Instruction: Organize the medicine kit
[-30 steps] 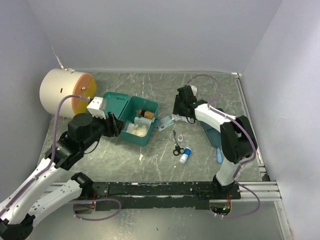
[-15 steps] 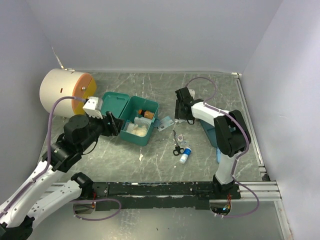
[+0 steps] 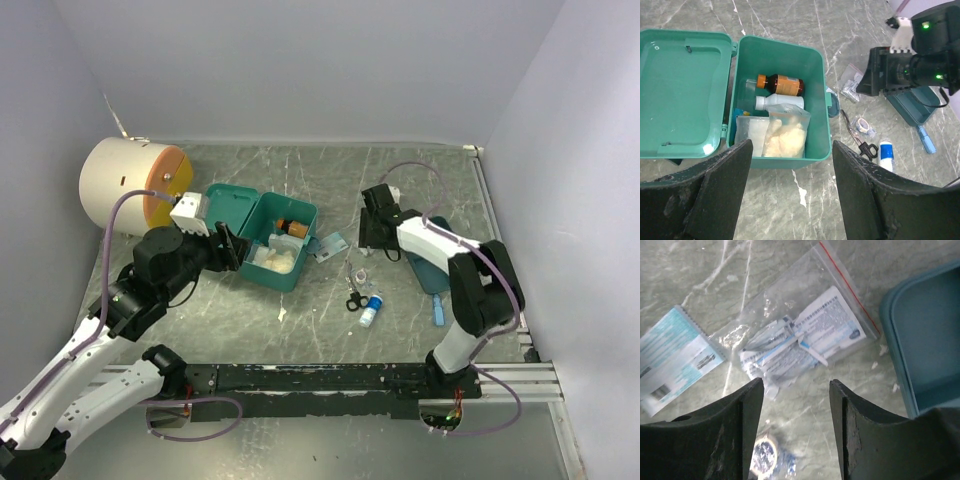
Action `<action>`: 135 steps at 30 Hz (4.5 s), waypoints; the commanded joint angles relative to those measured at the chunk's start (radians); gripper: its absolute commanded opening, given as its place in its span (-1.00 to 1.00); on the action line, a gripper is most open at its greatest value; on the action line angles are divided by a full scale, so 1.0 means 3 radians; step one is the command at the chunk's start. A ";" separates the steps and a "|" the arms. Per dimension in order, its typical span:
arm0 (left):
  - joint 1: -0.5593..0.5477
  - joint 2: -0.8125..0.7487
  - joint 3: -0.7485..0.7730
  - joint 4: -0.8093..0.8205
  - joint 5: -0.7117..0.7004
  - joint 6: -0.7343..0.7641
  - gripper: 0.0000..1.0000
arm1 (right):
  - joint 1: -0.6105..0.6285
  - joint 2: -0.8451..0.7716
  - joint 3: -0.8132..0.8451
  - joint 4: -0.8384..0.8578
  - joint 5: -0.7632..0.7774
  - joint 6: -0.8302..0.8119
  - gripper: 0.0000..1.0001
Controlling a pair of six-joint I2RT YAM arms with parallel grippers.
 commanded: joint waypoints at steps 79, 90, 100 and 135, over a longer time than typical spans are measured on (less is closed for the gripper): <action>-0.0120 0.1360 0.0176 0.1110 0.1500 -0.1230 0.63 | -0.0179 -0.2042 -0.1463 0.1710 -0.2336 0.0588 -1.00; -0.0416 0.1772 0.0220 0.1254 0.1060 -0.1590 0.47 | 0.0243 -0.1994 -0.1434 0.2094 -0.2592 0.0744 -1.00; -0.0416 0.1599 0.0036 0.1314 0.0707 -0.1699 0.01 | 0.0583 -0.1789 -0.1452 0.2416 -0.2629 0.0850 -1.00; 0.0139 0.2649 0.1426 -0.0668 0.1110 0.0433 -0.64 | 0.0572 -0.2142 -0.1274 0.1545 -0.1816 0.0719 -0.04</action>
